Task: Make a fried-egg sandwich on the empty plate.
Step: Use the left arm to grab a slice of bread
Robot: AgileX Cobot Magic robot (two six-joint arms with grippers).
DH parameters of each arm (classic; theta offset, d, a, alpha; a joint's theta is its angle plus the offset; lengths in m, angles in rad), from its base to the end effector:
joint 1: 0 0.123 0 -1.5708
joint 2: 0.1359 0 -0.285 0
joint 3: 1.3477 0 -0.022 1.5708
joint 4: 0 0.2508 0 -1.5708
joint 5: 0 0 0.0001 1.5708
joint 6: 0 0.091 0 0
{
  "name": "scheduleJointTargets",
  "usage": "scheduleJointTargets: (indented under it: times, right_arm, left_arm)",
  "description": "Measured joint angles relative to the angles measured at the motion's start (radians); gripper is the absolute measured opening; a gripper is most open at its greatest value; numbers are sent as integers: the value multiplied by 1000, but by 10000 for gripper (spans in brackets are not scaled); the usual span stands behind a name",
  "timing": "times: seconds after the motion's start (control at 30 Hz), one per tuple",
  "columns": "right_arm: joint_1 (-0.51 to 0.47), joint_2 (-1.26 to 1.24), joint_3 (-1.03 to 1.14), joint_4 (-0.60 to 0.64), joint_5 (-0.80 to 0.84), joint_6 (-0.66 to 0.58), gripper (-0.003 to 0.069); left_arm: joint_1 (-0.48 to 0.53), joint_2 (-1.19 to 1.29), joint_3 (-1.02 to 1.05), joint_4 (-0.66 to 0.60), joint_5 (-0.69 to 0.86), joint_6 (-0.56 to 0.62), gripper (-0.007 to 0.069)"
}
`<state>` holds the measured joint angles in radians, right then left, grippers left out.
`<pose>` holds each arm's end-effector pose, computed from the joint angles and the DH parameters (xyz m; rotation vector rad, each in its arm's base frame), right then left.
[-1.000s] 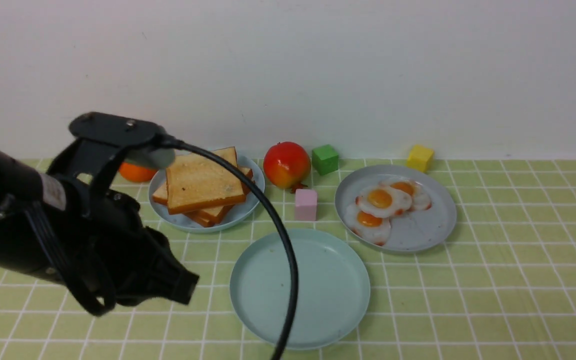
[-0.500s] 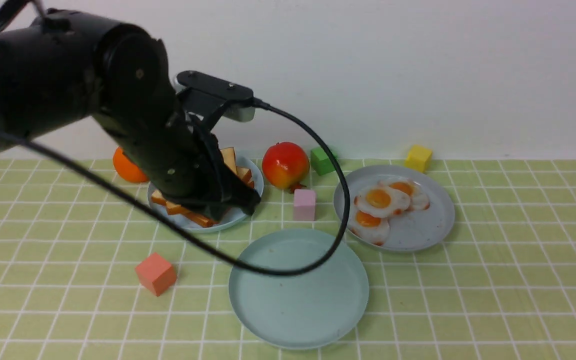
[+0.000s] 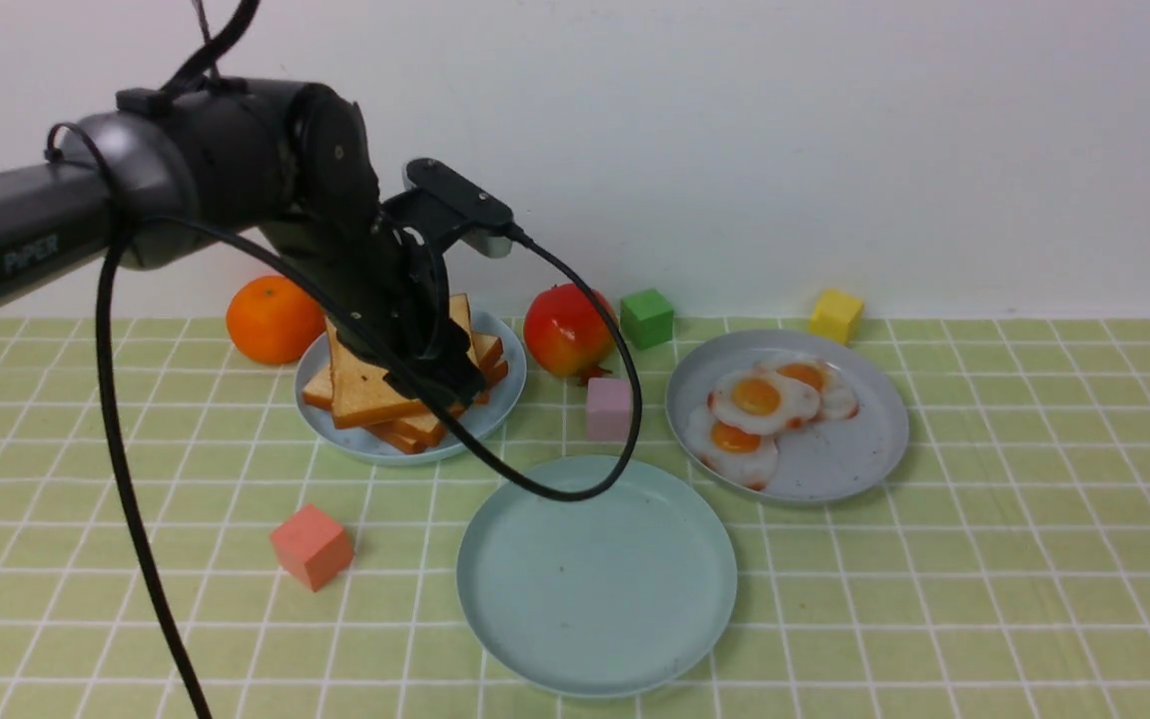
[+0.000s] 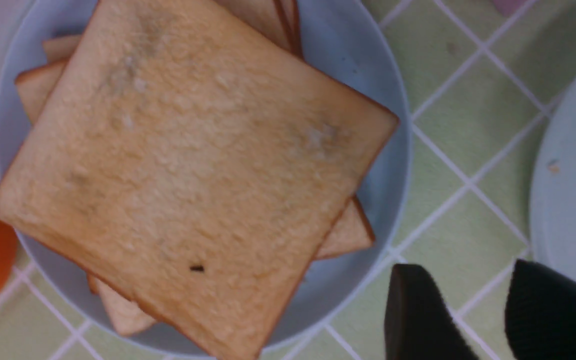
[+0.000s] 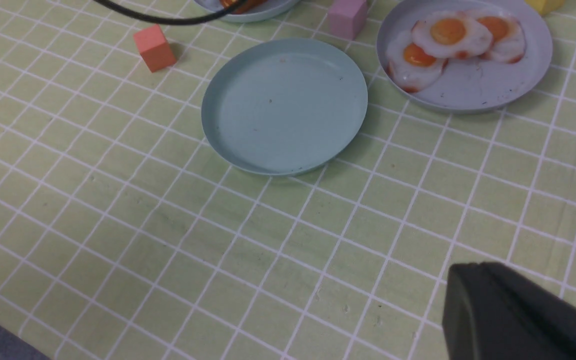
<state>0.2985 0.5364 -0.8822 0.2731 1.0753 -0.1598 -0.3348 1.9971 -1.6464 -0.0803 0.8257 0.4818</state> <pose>0.0577 0.0404 0.3738 -0.4910 2.1518 0.4148 0.4156 -0.1503 0.2396 1.0056 2.4582 -0.0480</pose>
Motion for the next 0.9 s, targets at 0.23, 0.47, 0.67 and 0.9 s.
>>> scheduleJointTargets:
  times: [0.23,0.47,0.67,0.9]
  right_arm:
    - [0,0,0,0,-9,0,-3]
    - [0,0,0,21,-26,0,3]
    - [0,0,0,30,-30,0,4]
    - [0,0,0,67,-30,0,6]
  left_arm:
    - [0,67,-2,45,-130,25,469]
    - [0,117,-2,93,-141,44,404]
    - [2,123,-8,114,-153,46,208]
    - [4,123,-9,120,-153,50,-13]
